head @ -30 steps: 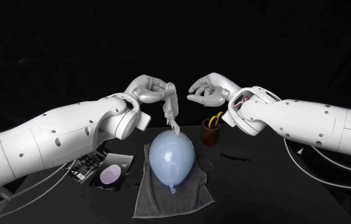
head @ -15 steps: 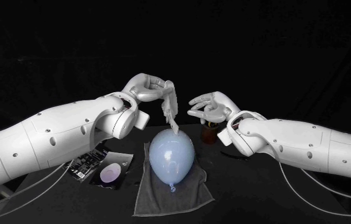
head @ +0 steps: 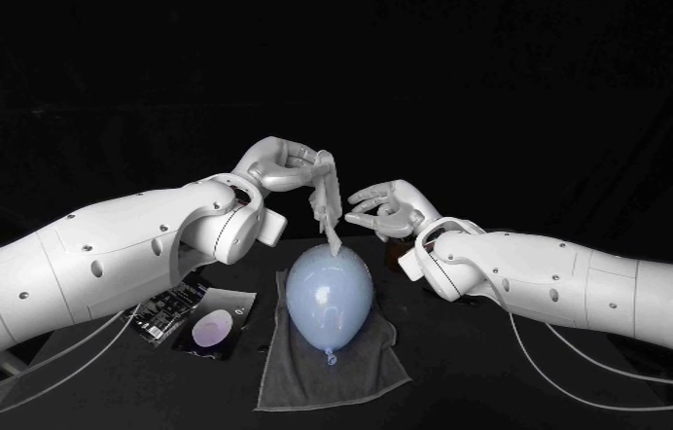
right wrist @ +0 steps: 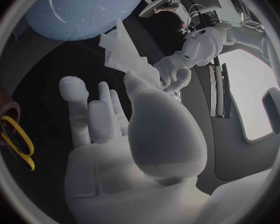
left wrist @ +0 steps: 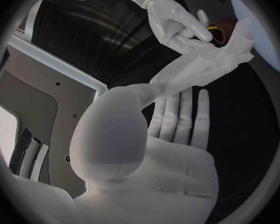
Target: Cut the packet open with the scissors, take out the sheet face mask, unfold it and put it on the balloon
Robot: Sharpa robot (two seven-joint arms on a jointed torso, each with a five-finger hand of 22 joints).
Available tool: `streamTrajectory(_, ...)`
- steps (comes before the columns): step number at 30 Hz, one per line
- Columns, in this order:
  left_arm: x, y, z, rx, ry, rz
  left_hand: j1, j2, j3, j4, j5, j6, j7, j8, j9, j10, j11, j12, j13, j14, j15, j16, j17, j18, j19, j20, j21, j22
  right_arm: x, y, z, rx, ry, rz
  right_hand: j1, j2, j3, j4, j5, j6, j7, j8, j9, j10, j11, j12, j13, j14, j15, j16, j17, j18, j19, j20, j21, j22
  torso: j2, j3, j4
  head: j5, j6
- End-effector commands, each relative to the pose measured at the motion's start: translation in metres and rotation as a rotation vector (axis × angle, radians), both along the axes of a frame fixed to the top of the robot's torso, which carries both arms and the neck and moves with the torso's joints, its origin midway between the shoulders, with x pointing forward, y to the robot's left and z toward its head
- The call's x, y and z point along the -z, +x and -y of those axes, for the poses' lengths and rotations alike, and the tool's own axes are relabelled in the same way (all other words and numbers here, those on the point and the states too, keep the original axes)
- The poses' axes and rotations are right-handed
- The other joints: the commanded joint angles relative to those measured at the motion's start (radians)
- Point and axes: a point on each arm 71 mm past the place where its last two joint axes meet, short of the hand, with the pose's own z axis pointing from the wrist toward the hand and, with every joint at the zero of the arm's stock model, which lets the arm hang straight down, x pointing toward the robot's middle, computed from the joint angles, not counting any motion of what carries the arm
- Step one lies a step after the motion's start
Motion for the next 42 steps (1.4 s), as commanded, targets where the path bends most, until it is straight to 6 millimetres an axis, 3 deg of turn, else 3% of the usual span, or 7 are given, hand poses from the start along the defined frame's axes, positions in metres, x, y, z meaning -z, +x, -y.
streamTrajectory(1,-0.002,-0.001,0.002,0.010,-0.017,0.009,-0.006,0.003,0.001,-0.004,0.004,0.006,-0.004,0.007,0.008,0.005,-0.002,0.000,0.001,-0.008,0.000,0.006,0.000,-0.001,-0.007,-0.001,-0.005,-0.001,0.002,-0.001,-0.006,-0.029,-0.028,0.013,0.000,0.012,0.000,-0.009,-0.002,0.009,0.001,-0.004,-0.001,-0.011,0.000,-0.002,-0.004,0.008,0.000,0.010,0.009,-0.016,0.007,-0.003,0.016,0.011,0.000,0.0001,-0.0004,0.002,-0.003)
streamTrajectory(12,-0.003,-0.001,0.002,0.012,-0.021,0.009,-0.007,0.003,0.001,-0.006,0.004,0.006,-0.004,0.007,0.008,0.005,-0.002,0.000,0.001,-0.009,0.000,0.006,0.000,-0.001,-0.008,-0.001,-0.006,-0.001,0.003,-0.003,-0.019,-0.059,-0.038,0.019,0.000,0.013,-0.003,-0.015,-0.003,0.011,0.000,-0.006,-0.001,-0.012,-0.001,0.002,-0.009,0.015,0.000,0.025,0.023,-0.018,0.009,-0.003,0.040,0.027,-0.001,0.0011,-0.0012,0.004,-0.008)
streamTrajectory(19,-0.003,-0.002,0.003,0.015,-0.022,0.008,-0.007,0.003,0.001,-0.006,0.004,0.006,-0.004,0.007,0.008,0.005,-0.002,0.000,0.001,-0.009,0.000,0.006,0.000,-0.001,-0.008,-0.001,-0.006,-0.001,0.002,-0.001,-0.023,-0.047,-0.029,0.030,-0.004,0.026,0.000,-0.018,-0.003,0.033,-0.005,-0.002,0.000,0.009,-0.006,0.019,-0.012,0.030,-0.004,0.050,0.049,-0.025,0.023,-0.005,0.106,0.061,-0.002,0.0011,-0.0013,0.005,-0.009)
streamTrajectory(25,-0.003,-0.002,0.003,0.017,-0.023,0.007,-0.008,0.004,0.002,-0.008,0.004,0.005,-0.003,0.007,0.009,0.005,-0.002,0.000,0.002,-0.011,0.000,0.007,0.000,-0.002,-0.009,-0.001,-0.006,-0.001,0.001,0.001,-0.024,-0.024,-0.007,0.042,-0.007,0.063,0.031,-0.008,-0.006,0.071,-0.013,0.009,0.003,0.044,-0.016,0.037,-0.011,0.052,-0.013,0.075,0.081,-0.034,0.047,-0.012,0.190,0.098,-0.001,0.0007,-0.0016,0.005,-0.010)
streamTrajectory(35,-0.003,-0.002,0.002,0.014,-0.023,0.007,-0.009,0.004,0.003,-0.008,0.004,0.005,-0.003,0.007,0.009,0.005,-0.002,0.000,0.002,-0.012,0.000,0.007,0.000,-0.002,-0.009,-0.001,-0.007,-0.001,-0.001,0.000,-0.024,-0.012,0.009,0.066,0.019,0.147,0.136,-0.010,-0.007,0.155,-0.064,0.065,0.030,0.153,-0.065,0.084,0.006,0.096,-0.054,0.118,0.159,-0.057,0.100,-0.046,0.351,0.160,-0.002,0.0009,-0.0022,0.006,-0.011)
streamTrajectory(38,-0.003,-0.002,0.001,0.011,-0.023,0.007,-0.009,0.004,0.003,-0.008,0.004,0.005,-0.003,0.007,0.009,0.005,-0.002,0.000,0.002,-0.012,0.000,0.007,0.000,-0.002,-0.009,-0.001,-0.007,-0.001,-0.003,-0.001,-0.024,-0.011,0.013,0.079,0.022,0.157,0.165,-0.020,-0.007,0.159,-0.071,0.080,0.040,0.171,-0.072,0.091,0.011,0.102,-0.061,0.124,0.171,-0.062,0.109,-0.054,0.380,0.171,-0.002,0.0010,-0.0018,0.006,-0.010)
streamTrajectory(42,-0.003,-0.001,0.000,0.005,-0.023,0.008,-0.009,0.004,0.003,-0.009,0.004,0.005,-0.003,0.007,0.009,0.005,-0.001,0.000,0.002,-0.012,0.000,0.008,0.000,-0.003,-0.010,-0.001,-0.007,-0.001,-0.004,-0.003,-0.022,-0.005,0.016,0.094,0.012,0.152,0.196,-0.032,-0.007,0.156,-0.074,0.098,0.054,0.181,-0.076,0.093,0.015,0.106,-0.065,0.127,0.177,-0.064,0.112,-0.060,0.395,0.179,-0.002,0.0012,-0.0019,0.007,-0.009)
